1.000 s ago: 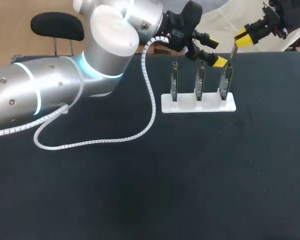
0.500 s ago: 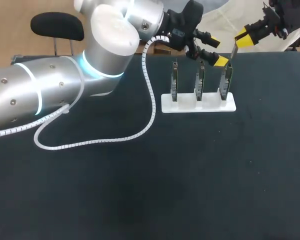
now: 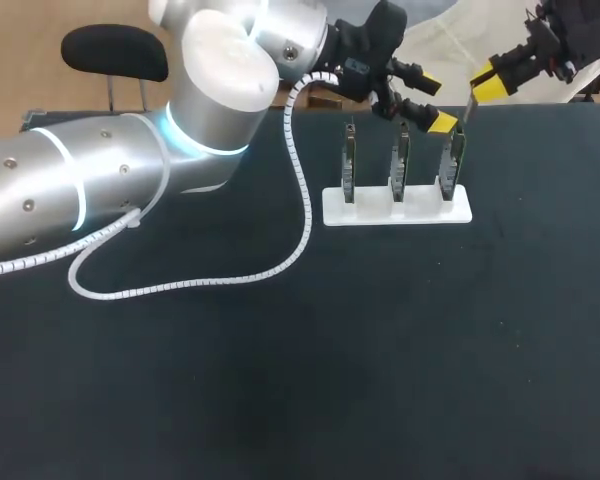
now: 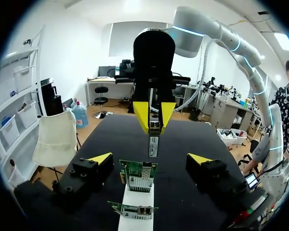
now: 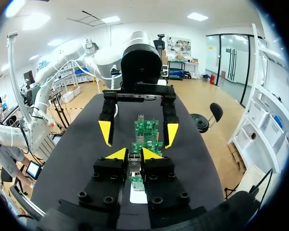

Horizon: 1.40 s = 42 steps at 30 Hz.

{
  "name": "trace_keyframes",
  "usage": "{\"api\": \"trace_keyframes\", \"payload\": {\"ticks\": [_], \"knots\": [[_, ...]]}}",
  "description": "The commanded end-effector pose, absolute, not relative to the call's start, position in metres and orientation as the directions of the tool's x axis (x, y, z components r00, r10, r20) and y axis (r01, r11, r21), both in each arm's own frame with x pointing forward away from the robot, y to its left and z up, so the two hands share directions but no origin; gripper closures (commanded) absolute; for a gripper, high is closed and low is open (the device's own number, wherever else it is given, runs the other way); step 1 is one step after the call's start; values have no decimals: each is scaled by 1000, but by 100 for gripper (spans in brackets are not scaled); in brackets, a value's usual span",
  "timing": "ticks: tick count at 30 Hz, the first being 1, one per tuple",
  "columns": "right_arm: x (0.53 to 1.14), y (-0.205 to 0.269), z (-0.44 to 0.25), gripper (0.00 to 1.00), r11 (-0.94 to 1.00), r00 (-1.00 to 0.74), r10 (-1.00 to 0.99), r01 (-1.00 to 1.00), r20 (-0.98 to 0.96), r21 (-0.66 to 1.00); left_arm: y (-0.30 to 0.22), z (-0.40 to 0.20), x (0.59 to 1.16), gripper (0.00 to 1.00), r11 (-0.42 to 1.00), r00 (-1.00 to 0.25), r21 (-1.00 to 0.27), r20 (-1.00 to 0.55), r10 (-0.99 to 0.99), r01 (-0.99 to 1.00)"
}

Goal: Pick up the optical module with the left hand, and insert it into the network port with the right hand.

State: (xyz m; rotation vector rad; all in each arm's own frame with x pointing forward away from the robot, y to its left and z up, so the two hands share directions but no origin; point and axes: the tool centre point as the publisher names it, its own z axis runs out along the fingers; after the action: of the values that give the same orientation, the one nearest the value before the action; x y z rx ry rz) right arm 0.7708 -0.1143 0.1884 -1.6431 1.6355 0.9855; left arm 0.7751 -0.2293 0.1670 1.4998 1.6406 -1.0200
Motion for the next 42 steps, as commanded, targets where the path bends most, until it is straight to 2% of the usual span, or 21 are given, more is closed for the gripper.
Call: {"api": "trace_keyframes", "payload": {"ticks": [1, 42], "knots": [[773, -112, 184, 100, -57, -24, -563, -996, -826, 68, -230, 167, 778, 0, 22, -101, -102, -881, 462, 995], [769, -105, 176, 100, -60, -1, -591, -997, -806, 45, -230, 167, 778, 0, 22, -101, -102, -881, 462, 995]]}}
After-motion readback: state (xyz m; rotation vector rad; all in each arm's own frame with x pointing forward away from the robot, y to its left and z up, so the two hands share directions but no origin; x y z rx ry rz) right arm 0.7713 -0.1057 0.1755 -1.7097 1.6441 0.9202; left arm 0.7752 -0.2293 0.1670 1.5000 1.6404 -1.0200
